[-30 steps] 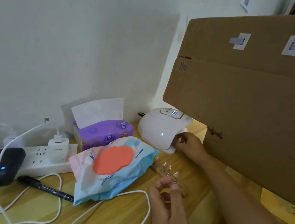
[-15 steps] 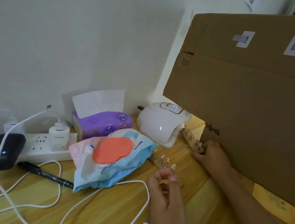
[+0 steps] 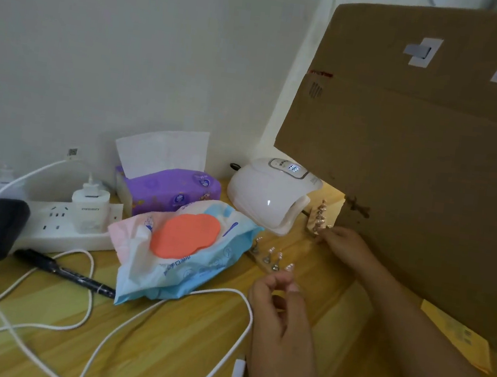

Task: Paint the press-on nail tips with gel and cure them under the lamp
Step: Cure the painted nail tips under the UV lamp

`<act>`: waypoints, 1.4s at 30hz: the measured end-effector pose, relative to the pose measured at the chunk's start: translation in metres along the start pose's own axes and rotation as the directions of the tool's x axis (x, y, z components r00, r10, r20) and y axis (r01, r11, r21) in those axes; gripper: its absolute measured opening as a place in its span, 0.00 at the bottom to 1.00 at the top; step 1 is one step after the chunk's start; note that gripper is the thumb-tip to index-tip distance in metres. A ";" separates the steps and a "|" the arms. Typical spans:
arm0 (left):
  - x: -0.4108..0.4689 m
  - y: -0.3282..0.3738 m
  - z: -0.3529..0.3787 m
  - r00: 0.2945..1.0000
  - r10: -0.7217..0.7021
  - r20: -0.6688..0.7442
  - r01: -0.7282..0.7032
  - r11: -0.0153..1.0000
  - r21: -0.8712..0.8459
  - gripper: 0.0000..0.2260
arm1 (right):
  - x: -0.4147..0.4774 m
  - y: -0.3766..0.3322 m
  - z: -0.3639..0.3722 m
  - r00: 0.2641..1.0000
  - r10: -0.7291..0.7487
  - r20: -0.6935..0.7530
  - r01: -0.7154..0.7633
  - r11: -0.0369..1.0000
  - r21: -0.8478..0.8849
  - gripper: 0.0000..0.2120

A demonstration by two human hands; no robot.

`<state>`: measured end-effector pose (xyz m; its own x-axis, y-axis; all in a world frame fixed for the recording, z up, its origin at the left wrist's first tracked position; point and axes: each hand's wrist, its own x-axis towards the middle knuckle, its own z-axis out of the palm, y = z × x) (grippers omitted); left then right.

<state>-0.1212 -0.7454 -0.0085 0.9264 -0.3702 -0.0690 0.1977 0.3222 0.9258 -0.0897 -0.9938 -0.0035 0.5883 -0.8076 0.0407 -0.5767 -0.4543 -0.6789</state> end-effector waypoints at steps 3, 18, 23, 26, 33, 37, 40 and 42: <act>0.001 0.000 -0.001 1.000 0.016 0.015 -0.016 1.000 0.006 0.06 | 0.004 0.001 0.003 0.999 0.037 0.008 -0.036 0.997 -0.065 0.14; 0.006 -0.009 0.006 0.997 0.080 -0.014 -0.078 0.994 0.076 0.15 | 0.057 -0.047 0.043 0.990 -0.062 -0.126 0.046 0.991 -0.127 0.14; 0.006 -0.008 0.007 0.992 0.123 -0.017 -0.121 0.987 0.104 0.18 | 0.056 -0.040 0.045 0.976 -0.133 -0.169 0.119 0.989 -0.091 0.14; 0.007 -0.009 0.007 0.993 0.103 -0.054 -0.098 0.991 0.094 0.20 | 0.059 -0.044 0.046 0.984 -0.116 -0.139 0.102 0.989 -0.104 0.13; 0.011 -0.014 0.006 0.985 0.171 -0.015 -0.170 0.983 0.063 0.22 | 0.033 -0.032 0.033 0.978 -0.176 -0.116 0.117 0.911 -0.395 0.09; 0.009 -0.014 0.006 0.983 0.185 0.002 -0.185 0.981 0.050 0.13 | 0.005 -0.008 0.011 0.969 -0.149 -0.196 0.039 0.878 -0.477 0.13; 0.007 -0.014 0.006 0.990 0.141 0.025 -0.142 0.989 0.046 0.12 | -0.003 0.002 0.002 0.961 -0.143 -0.235 0.002 0.857 -0.515 0.16; 0.005 -0.011 0.005 0.991 0.133 0.023 -0.134 0.989 0.061 0.12 | -0.003 0.001 0.004 0.969 -0.139 -0.205 0.019 0.868 -0.496 0.18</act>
<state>-0.1206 -0.7556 -0.0172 0.9370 -0.3437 0.0631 0.0519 0.3154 0.9476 -0.0894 -0.9904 -0.0075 0.5341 -0.7965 0.2835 -0.7704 -0.5966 -0.2249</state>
